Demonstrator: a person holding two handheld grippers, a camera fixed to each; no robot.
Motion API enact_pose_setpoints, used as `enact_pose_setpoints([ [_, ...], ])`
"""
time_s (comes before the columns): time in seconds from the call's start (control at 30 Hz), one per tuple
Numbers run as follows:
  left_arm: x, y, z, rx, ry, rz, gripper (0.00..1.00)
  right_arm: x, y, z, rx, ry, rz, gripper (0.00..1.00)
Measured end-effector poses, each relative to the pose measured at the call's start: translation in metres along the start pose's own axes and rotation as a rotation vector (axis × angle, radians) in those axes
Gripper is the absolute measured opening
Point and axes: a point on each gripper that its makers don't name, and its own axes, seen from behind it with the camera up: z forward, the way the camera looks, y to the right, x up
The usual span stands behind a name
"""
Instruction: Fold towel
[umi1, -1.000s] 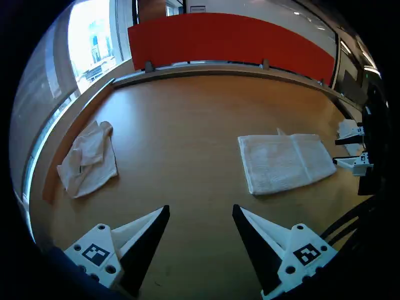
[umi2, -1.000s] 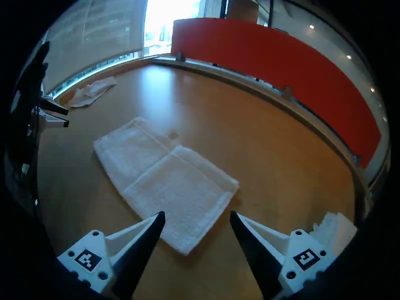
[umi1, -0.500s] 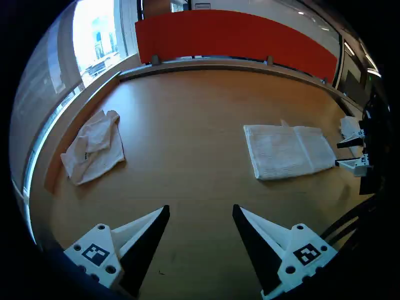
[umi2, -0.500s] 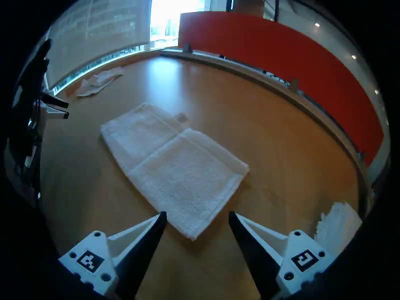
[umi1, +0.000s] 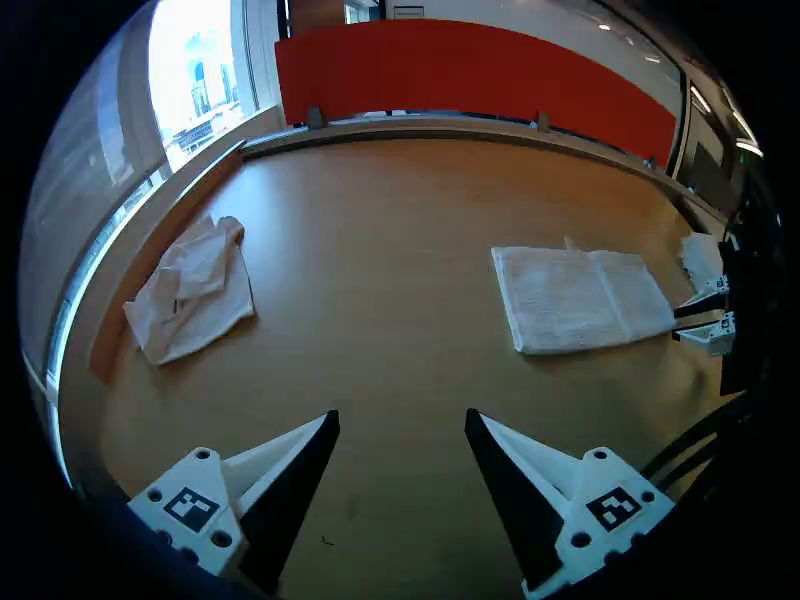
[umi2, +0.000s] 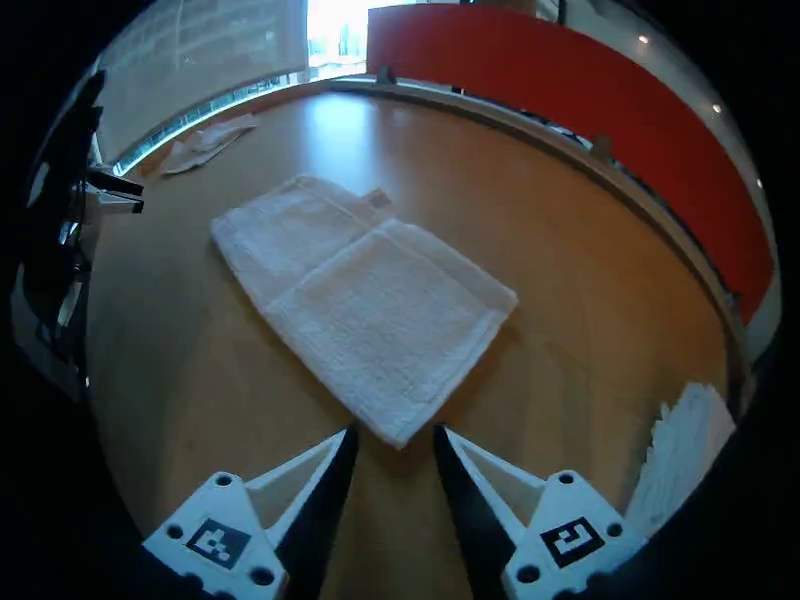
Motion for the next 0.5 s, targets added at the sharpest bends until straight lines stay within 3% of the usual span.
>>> enact_pose_setpoints([
  [0.5, -0.0002, -0.0013, 0.0008, 0.0, -0.002, 0.005, 0.93, -0.001, -0.0001, 0.0017, 0.021, -0.018, 0.028, 0.07],
])
